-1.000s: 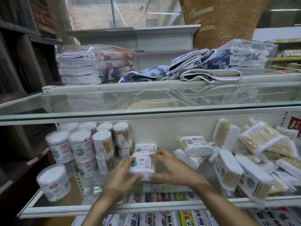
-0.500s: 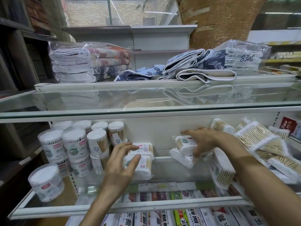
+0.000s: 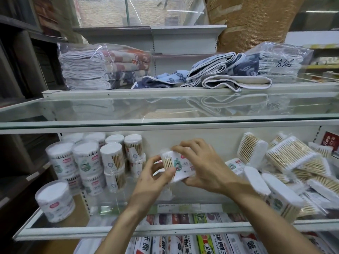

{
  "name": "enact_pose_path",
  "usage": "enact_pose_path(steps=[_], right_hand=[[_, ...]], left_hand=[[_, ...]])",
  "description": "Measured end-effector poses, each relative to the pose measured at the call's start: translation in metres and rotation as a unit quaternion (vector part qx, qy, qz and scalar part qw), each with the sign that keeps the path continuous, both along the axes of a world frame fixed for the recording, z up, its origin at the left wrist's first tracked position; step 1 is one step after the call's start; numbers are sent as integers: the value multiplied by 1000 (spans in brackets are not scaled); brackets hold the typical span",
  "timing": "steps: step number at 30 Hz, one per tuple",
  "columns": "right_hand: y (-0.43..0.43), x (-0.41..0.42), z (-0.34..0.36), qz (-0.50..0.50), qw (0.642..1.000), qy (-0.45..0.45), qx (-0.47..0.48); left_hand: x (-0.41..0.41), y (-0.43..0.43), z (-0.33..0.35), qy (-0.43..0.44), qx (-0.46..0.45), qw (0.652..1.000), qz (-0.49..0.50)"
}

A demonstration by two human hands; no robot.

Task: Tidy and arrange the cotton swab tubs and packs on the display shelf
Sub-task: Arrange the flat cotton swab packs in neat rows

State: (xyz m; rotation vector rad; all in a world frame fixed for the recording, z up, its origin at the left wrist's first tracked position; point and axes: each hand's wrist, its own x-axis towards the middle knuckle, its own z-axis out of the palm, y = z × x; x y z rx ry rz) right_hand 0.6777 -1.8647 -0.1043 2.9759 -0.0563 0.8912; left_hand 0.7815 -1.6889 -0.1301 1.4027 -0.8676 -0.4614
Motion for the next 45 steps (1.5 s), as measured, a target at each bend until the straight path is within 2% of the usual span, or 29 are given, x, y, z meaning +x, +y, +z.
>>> enact_pose_path(steps=[6, 12, 16, 18, 22, 28, 31, 42, 45], right_hand=[[-4, -3, -8, 25, 997, -47, 50], [-2, -2, -10, 49, 995, -29, 78], [13, -17, -15, 62, 983, 30, 172], [26, -26, -27, 56, 972, 77, 213], [46, -25, -54, 51, 968, 131, 206], [61, -15, -68, 71, 954, 163, 241], [60, -10, -71, 67, 950, 166, 257], [66, -8, -71, 54, 939, 127, 316], [69, -11, -70, 51, 941, 120, 312]], left_hand=[[14, 3, -6, 107, -44, 993, 5], [14, 8, -6, 102, -46, 994, 12], [10, 30, -6, 19, 4, 998, 57], [9, 52, -11, -14, 30, 999, 32], [15, 88, -30, -46, 103, 992, -61], [24, 100, -43, -147, 192, 970, -20], [29, 99, -41, -218, 234, 947, 22], [38, 94, -45, -257, 204, 945, 12], [35, 90, -39, -263, 195, 944, 40]])
